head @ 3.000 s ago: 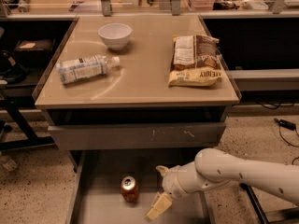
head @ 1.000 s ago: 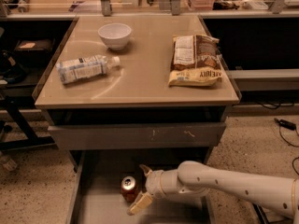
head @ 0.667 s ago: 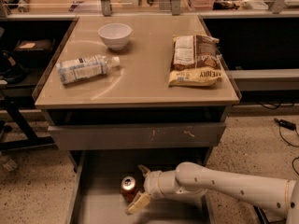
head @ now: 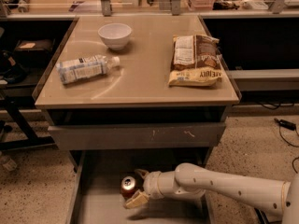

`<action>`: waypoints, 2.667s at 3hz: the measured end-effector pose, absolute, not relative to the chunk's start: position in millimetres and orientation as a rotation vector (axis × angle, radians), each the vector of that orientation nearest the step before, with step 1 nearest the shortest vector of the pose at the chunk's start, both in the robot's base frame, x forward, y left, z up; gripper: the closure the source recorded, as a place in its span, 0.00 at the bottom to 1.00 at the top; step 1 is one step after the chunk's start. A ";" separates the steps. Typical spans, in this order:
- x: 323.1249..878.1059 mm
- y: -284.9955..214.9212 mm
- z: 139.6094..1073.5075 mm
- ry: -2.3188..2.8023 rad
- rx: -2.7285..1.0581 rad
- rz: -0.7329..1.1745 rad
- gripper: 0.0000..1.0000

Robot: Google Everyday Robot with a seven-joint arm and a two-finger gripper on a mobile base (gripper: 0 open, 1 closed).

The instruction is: Pick coke can from middle drawer and place on counter

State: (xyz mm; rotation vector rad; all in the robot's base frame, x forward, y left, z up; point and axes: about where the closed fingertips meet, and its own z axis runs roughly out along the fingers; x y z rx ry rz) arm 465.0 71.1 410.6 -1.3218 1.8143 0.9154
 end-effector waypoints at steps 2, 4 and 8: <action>464.9 71.2 410.6 1.814 -1.322 0.915 0.65; 459.9 63.8 482.3 1.804 -1.244 0.851 1.00; 455.9 25.8 641.6 1.840 -1.207 0.592 1.00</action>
Offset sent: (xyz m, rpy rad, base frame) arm 0.0000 0.0000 0.0000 0.0000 0.0000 0.0000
